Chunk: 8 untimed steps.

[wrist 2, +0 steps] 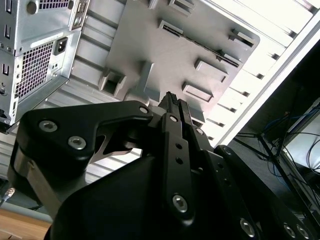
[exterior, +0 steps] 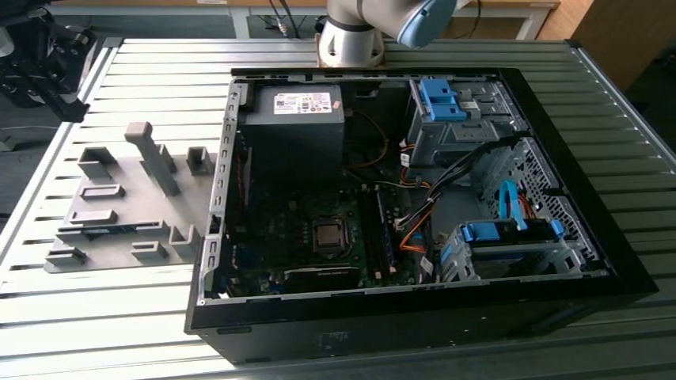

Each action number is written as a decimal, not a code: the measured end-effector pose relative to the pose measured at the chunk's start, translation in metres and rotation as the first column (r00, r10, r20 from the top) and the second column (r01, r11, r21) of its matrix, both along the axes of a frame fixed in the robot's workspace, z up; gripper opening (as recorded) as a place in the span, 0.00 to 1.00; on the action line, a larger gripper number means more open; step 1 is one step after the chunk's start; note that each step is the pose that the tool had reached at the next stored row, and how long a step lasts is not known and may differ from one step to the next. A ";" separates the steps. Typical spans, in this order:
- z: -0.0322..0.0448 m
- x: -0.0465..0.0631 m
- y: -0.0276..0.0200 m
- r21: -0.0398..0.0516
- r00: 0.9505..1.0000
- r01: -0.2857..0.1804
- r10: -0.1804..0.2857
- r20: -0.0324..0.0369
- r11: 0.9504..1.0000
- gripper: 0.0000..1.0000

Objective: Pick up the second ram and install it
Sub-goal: 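Pick up the second ram and move it above second insertion slot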

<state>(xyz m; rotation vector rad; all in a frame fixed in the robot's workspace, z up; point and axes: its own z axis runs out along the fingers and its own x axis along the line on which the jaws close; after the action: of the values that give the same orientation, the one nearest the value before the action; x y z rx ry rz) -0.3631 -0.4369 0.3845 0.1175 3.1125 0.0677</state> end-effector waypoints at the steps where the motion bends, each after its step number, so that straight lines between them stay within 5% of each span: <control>1: 0.0000 -0.001 0.0000 0.000 1.000 0.000 0.000 0.000 1.000 0.17; 8: 0.0000 -0.001 0.0000 0.000 1.000 0.000 0.000 0.000 1.000 0.17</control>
<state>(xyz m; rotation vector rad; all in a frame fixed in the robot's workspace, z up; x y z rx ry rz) -0.3643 -0.4369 0.3845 0.1175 3.1126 0.0676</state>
